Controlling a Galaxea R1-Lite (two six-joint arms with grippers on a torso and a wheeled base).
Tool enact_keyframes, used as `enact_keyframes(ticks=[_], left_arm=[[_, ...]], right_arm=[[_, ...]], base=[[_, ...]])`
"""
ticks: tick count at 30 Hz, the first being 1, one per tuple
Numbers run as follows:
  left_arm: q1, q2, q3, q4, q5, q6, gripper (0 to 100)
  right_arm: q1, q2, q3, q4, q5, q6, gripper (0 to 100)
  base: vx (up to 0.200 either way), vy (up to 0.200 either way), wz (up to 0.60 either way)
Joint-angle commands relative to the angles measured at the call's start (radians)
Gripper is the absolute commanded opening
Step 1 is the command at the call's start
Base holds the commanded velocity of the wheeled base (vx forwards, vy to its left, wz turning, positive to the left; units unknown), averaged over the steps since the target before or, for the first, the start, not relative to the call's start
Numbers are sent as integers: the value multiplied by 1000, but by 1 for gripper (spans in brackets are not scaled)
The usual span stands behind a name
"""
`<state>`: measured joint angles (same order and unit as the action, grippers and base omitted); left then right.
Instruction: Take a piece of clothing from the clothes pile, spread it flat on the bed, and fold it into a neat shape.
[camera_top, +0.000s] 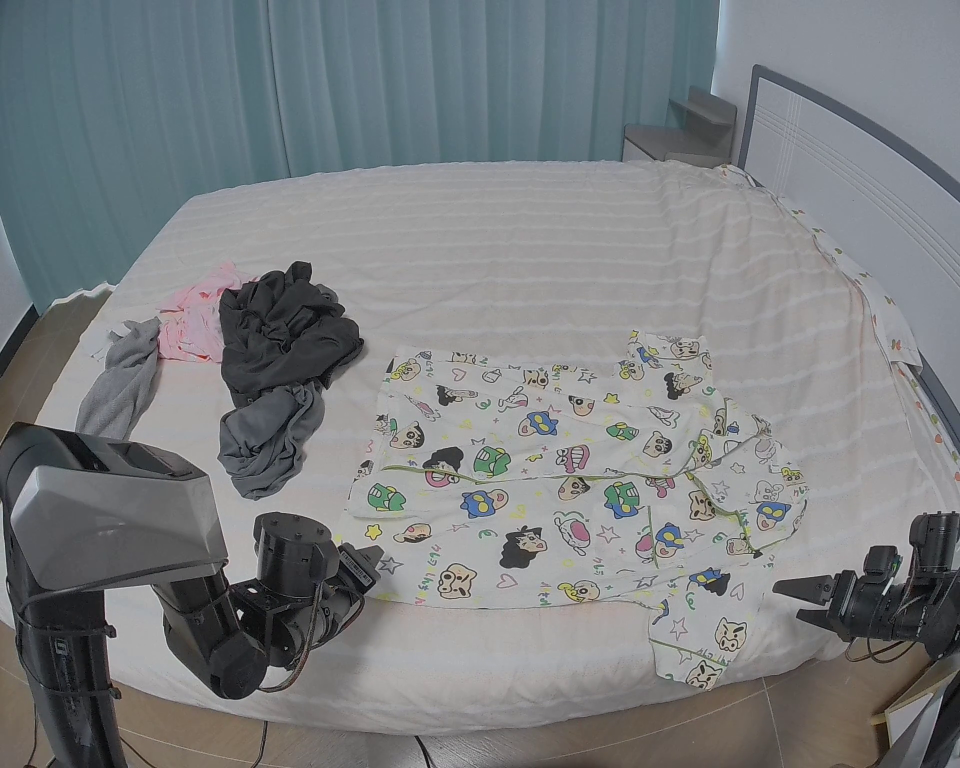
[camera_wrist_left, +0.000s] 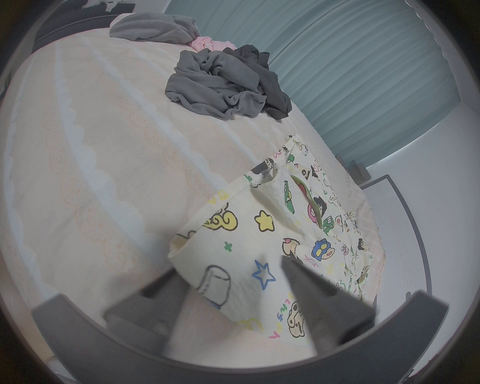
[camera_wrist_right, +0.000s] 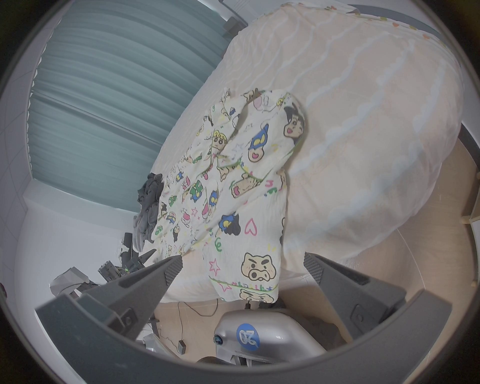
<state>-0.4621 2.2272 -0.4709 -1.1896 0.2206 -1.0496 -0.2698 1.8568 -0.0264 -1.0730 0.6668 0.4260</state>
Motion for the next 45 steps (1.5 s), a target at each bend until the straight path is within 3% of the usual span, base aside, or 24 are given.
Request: enact_keyframes(ticks=[1,7,11,18,20,26,33,34,45], left_arm=[[0,6,-3,-1,0,3,0],[2,3,1,-1,2,3,0],[2,-14,8,-2,32,3,0],[2,-24,15,-1,45,8,0],[2,-26,17,-1,45,10,0],[2,-26,17,-1,46,10,0],[2,-24,17,-1,46,11,0],[2,-24,18,-1,46,11,0],[0,-32,47,-7,80,52,0]], right_arm=[[40,94,-3,-12,-7,-13,100],[119,216,0,-93,-26,-6,100],[202,309,25,-191,-122,13,100],[299,355,25,-249,-164,66,100],[343,383,26,-305,-204,105,100],[391,449,26,-427,-251,174,100],[414,458,26,-441,-256,180,100],[414,458,26,-440,-257,181,0],[414,432,26,-400,-349,178,0]], base=[[0,0,0],[0,0,0],[0,0,0],[0,0,0],[0,0,0],[0,0,0],[0,0,0],[0,0,0],[0,0,0]])
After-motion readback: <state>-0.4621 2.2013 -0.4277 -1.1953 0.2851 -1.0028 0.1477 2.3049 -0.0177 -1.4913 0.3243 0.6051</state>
